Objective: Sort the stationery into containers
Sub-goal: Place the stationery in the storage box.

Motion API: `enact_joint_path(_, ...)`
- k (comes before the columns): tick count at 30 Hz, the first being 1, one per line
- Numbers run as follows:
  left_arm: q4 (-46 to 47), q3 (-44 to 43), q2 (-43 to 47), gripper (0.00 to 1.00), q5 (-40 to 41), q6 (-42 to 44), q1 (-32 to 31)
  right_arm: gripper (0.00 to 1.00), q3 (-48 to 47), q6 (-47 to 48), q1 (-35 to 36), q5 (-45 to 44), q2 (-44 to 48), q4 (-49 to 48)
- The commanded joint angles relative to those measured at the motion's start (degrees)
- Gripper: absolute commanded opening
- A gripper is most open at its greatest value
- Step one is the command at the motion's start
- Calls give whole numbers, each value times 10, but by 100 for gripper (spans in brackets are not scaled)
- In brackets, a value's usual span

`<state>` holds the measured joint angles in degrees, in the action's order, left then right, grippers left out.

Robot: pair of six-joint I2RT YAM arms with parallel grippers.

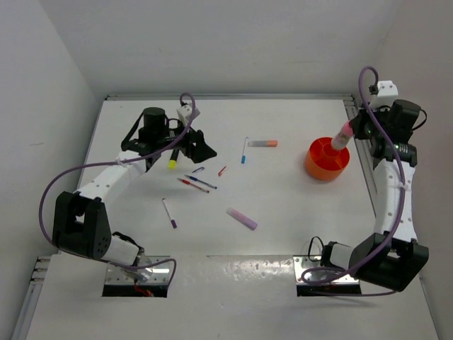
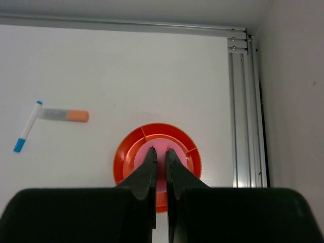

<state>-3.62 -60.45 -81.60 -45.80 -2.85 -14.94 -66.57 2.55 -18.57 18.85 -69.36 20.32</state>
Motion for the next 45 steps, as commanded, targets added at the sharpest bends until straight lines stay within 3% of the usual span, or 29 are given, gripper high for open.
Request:
enact_joint_path(1,19,7,14,100,13,0,2,0,-32,-21,-14,3,-9,-74)
enact_joint_path(13,0,2,-5,100,24,14,8,0,-2,-42,-16,7,-37,-81)
enact_joint_path(40,-42,16,-16,100,55,77,7,0,102,15,19,-19,-46,-126)
enact_joint_path(45,-83,9,-28,94,83,121,-8,8,109,18,20,-25,-53,-128)
